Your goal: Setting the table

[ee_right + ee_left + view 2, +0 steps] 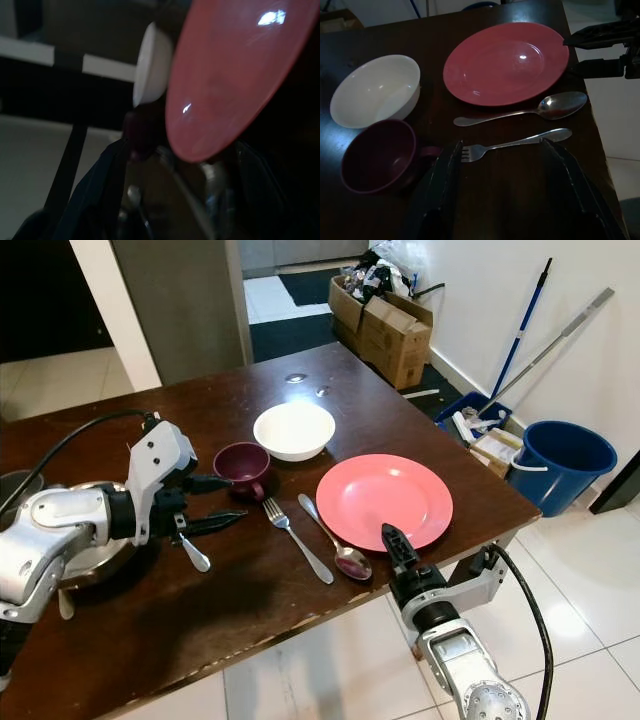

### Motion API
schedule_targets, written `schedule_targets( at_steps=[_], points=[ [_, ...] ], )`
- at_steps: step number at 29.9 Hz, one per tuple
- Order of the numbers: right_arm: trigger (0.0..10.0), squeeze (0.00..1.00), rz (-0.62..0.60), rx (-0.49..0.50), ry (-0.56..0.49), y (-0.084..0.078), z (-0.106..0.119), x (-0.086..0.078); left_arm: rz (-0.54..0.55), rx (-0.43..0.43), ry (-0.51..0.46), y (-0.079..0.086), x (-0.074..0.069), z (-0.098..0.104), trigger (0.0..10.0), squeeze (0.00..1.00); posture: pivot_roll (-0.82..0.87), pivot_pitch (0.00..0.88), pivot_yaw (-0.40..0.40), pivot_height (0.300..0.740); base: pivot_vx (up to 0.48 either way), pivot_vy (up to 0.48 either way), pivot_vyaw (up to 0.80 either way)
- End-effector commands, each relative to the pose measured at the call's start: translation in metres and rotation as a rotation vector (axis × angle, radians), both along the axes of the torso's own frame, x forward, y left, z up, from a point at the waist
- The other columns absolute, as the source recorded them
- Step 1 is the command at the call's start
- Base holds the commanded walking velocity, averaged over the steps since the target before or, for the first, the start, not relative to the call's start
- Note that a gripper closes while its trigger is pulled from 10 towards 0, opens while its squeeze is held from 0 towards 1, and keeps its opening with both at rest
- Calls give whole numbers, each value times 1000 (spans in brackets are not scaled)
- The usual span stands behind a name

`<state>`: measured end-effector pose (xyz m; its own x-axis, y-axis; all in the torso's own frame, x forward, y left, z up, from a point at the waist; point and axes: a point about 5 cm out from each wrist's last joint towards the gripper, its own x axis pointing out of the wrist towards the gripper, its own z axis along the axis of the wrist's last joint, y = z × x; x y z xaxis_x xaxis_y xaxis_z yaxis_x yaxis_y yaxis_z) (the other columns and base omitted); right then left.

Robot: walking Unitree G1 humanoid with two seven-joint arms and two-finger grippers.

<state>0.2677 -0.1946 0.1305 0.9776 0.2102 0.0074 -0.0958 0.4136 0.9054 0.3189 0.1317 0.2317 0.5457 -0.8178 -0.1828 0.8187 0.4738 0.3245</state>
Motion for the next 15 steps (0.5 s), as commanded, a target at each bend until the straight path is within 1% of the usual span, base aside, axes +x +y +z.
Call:
schedule_targets(
  at_steps=[1,2,3,5,7,8,9,10,12,13,15],
  points=[
    [10000,0,113,-113,-28,21,2,-4,19,-7,1,0,1,-1,10000,0,-127,61,143,740,0,0,0],
    [10000,0,113,-113,-28,21,2,-4,19,-7,1,0,1,-1,10000,0,-127,61,143,740,0,0,0],
    [10000,0,165,-210,-60,30,5,-6,44,-21,-2,0,3,-1,10000,0,-126,59,145,740,0,0,0],
    [10000,0,209,-373,-141,44,16,-7,112,-59,-5,1,7,-2,10000,0,-126,59,144,740,0,0,0],
    [10000,0,199,-484,-217,49,28,-6,174,-96,-1,1,10,-3,10000,0,-125,58,144,740,0,0,0],
    [10000,0,191,-521,-241,50,33,-5,192,-108,0,1,11,-4,10000,0,-125,58,144,740,0,0,0],
    [10000,0,170,-559,-280,51,41,-2,223,-132,2,2,12,-5,10000,0,-124,56,145,740,0,0,0],
    [10000,0,170,-559,-280,51,41,-2,223,-132,2,2,12,-5,10000,0,-124,56,145,740,0,0,0],
    [10000,0,103,-665,-352,51,61,3,284,-171,-1,3,14,-6,10000,0,-122,56,145,740,0,0,0],
    [10000,0,103,-665,-352,51,61,3,284,-171,-1,3,14,-6,10000,0,-122,56,145,740,0,0,0],
    [10000,0,-35,-768,-424,48,85,11,361,-210,2,5,15,-9,10000,0,-123,52,143,740,0,0,0]
  ],
)
